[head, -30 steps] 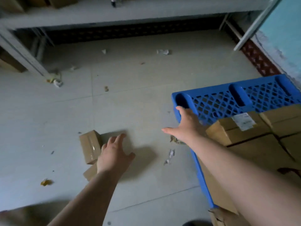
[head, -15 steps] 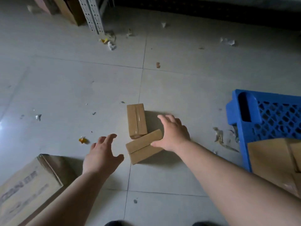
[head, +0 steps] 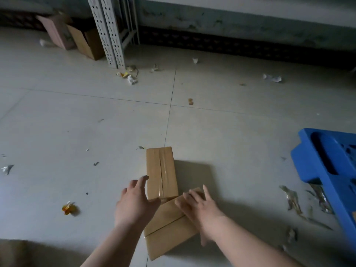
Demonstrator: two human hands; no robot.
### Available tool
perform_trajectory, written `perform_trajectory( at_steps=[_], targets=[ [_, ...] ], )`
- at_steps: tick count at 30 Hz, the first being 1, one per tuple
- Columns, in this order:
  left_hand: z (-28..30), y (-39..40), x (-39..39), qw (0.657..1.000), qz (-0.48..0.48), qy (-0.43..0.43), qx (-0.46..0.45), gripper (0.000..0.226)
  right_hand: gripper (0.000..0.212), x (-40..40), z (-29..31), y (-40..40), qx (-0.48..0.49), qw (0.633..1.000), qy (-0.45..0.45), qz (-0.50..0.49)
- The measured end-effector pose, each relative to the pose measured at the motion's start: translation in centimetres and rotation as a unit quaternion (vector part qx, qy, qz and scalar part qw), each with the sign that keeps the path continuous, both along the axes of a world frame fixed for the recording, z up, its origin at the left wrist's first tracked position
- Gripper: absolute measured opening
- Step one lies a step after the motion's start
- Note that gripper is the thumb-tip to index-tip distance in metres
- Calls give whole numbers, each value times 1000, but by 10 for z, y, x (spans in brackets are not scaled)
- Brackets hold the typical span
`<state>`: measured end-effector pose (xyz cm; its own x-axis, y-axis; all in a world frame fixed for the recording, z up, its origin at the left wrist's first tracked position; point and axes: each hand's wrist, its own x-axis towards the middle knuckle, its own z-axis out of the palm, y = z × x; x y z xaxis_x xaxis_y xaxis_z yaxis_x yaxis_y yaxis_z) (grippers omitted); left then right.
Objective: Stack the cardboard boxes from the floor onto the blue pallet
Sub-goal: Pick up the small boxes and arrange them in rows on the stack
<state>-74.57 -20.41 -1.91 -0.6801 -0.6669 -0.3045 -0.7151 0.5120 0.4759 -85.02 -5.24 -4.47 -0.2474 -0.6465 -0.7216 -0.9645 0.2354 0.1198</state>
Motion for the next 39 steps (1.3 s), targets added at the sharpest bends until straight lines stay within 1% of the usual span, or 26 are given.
perform_trajectory(
  at_steps=[3, 6, 8, 10, 12, 14, 15, 17, 19, 22, 26, 29, 31, 33, 36, 39],
  targets=[
    [-27, 10, -12, 1000, 4, -3, 8, 72, 123, -2, -18, 3, -42, 999, -8, 6],
    [-42, 14, -23, 999, 25, -31, 9, 74, 123, -9, -23, 5, -101, 995, -15, -9],
    [-49, 12, -32, 997, 47, -53, 5, 76, 125, -13, -24, 9, -102, 994, 1, 23],
    [-55, 13, -42, 995, 62, -75, 12, 83, 127, -13, -26, 22, -89, 995, 1, 38],
    [-62, 19, -52, 992, 78, -91, 49, 97, 129, -14, -28, 43, -94, 995, -7, 29],
    [-71, 29, -59, 984, 104, -110, 88, 110, 129, -18, -24, 67, -109, 994, -13, 0],
    [-76, 35, -62, 982, 113, -120, 90, 115, 129, -22, -21, 78, -115, 993, -11, -18],
    [-86, 44, -64, 982, 131, -125, 61, 119, 130, -31, -14, 96, -118, 992, 2, -51],
    [-94, 47, -69, 980, 158, -116, 36, 119, 130, -39, -7, 106, -129, 988, 27, -80],
    [-98, 43, -78, 978, 183, -94, 25, 110, 129, -50, 1, 111, -156, 975, 65, -142],
    [-89, 36, -72, 976, 199, -84, 19, 103, 127, -62, 18, 105, -179, 957, 99, -206],
    [-62, 33, -68, 983, 167, -78, 21, 97, 127, -78, 50, 102, -201, 936, 117, -264],
    [-30, 36, -68, 991, 109, -78, 21, 90, 128, -88, 83, 102, -210, 919, 128, -309],
    [13, 44, -71, 995, 36, -88, 14, 89, 127, -93, 121, 103, -216, 895, 127, -369],
    [88, 56, -79, 996, -9, -83, 17, 81, 123, -92, 183, 111, -226, 848, 116, -465],
    [170, 67, -85, 997, -49, -52, -7, 76, 121, -83, 245, 132, -242, 783, 102, -565]
  ],
)
